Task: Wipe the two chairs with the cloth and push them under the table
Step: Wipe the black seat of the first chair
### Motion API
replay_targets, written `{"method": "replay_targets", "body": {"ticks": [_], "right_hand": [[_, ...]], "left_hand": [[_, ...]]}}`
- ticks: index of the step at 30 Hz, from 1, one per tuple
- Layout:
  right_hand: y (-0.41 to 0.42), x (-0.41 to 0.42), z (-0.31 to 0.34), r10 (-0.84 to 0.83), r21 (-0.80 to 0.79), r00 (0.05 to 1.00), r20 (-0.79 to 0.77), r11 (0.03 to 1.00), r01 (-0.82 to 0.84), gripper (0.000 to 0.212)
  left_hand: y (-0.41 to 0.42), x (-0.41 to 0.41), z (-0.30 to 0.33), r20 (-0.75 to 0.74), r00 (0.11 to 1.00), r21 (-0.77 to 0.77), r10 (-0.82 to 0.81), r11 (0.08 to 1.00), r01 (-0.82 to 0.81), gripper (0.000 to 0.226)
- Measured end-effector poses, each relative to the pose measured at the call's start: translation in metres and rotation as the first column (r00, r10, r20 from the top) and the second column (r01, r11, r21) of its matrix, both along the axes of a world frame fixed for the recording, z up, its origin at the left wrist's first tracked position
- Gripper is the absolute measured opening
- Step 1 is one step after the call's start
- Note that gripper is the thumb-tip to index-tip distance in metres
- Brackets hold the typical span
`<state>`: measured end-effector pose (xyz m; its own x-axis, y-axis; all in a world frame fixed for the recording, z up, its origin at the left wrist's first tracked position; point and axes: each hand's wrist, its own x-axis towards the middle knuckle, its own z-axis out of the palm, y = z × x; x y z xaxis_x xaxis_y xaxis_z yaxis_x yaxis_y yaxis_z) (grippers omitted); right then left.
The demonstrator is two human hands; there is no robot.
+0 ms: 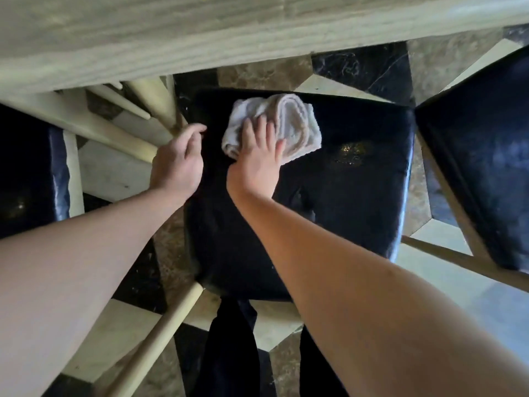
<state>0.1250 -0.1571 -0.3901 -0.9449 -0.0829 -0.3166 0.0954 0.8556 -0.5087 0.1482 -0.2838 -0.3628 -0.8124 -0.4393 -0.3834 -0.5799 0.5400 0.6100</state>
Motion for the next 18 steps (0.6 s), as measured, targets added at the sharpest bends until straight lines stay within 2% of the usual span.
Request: {"method": "replay_targets", "body": {"ticks": [3,6,9,12,15,18], "right_hand": [[-0.013,0.075,-0.002,0.302,-0.095,0.953,-0.029,0.948,-0.303,0.070],[0.008,0.132,-0.004,0.524,-0.173,0.851,0.015,0.840,-0.514,0.067],[0.048,0.164,-0.005,0.775,-0.152,0.632,0.012,0.626,-0.765,0.063],[0.097,0.171,-0.007,0.927,-0.011,0.373,-0.034,0.373,-0.928,0.064],[0.149,0.165,-0.009,0.991,0.160,0.131,-0.016,0.131,-0.978,0.072],[0.200,0.156,-0.009,1.000,0.220,0.005,0.017,0.001,-0.976,0.074]], "left_hand": [[-0.002,0.002,-0.005,-0.116,0.988,-0.077,0.101,0.991,-0.110,0.038],[0.007,0.003,-0.009,-0.087,0.996,-0.168,-0.015,0.986,0.001,0.037],[0.015,0.006,-0.011,0.005,0.976,-0.257,-0.216,0.943,0.210,0.037],[0.020,0.017,-0.012,0.177,0.920,-0.321,-0.351,0.863,0.391,0.046],[0.024,0.027,-0.016,0.281,0.882,-0.347,-0.378,0.817,0.460,0.058],[0.032,0.030,-0.019,0.307,0.868,-0.342,-0.390,0.806,0.483,0.065]]}}
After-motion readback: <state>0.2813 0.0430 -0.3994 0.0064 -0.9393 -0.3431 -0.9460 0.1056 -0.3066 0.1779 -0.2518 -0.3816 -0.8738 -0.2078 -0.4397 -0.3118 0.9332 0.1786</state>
